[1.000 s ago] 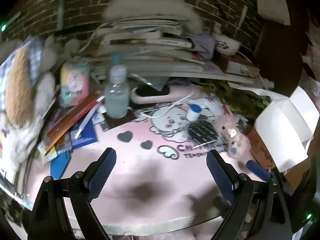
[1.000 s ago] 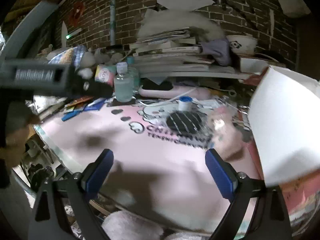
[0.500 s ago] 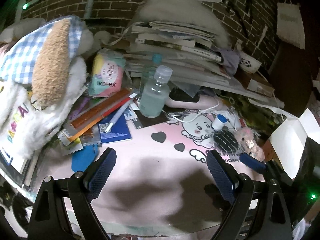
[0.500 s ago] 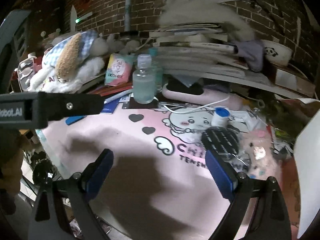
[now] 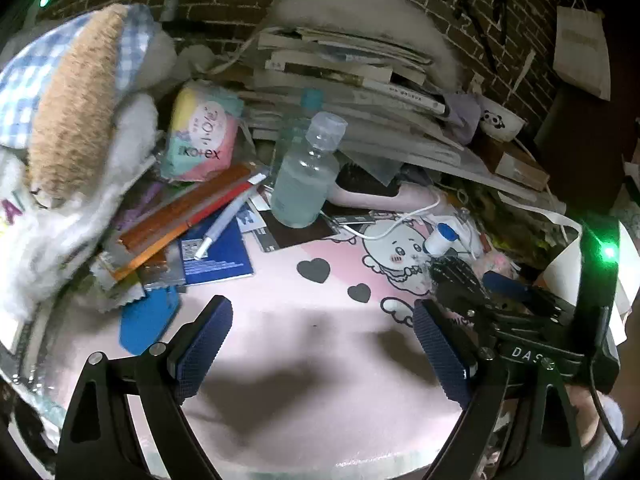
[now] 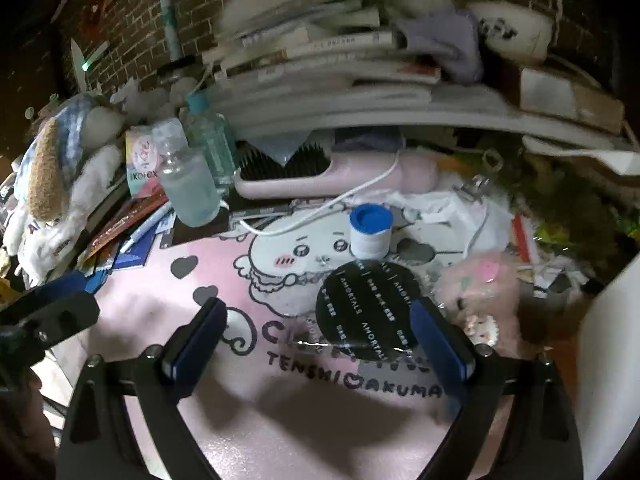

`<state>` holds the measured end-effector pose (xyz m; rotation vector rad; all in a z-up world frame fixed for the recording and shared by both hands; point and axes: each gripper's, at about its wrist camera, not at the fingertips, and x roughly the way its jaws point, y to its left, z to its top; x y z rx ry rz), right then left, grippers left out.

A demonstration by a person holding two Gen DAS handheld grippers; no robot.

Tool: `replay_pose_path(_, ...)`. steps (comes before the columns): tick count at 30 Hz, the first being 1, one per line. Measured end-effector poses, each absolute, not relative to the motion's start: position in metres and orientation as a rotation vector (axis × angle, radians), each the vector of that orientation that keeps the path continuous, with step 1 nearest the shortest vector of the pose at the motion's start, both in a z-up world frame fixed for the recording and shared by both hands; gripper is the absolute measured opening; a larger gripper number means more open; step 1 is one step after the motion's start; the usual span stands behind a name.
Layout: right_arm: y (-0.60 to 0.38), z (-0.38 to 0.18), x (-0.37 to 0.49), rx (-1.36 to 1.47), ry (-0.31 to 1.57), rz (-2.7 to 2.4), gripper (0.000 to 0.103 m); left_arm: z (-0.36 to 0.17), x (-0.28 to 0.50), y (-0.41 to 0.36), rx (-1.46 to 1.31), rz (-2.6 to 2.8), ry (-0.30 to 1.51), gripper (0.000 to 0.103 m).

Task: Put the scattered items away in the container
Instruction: 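Grasp the black AMORTALS pad in its clear bag with the right tool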

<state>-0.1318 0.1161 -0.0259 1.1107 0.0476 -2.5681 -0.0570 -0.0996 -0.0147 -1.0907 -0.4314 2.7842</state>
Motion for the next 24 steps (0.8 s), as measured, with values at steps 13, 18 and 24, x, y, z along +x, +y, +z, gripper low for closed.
replay_pose_path(13, 0.128, -0.041, -0.16, 1.188, 0.101, -2.631, 0.092, -0.023, -0.066, -0.095, -1.097, 2.751, -0.434, 0.09)
replay_pose_path(18, 0.133, -0.041, -0.161, 1.171, 0.062, -2.624, 0.091, -0.023, -0.066, -0.094, -1.1, 2.753, -0.432, 0.09)
replay_pose_path(24, 0.136, -0.039, -0.157, 1.134, 0.055, -2.638, 0.075, -0.024, -0.067, -0.092, -1.102, 2.749, -0.431, 0.09)
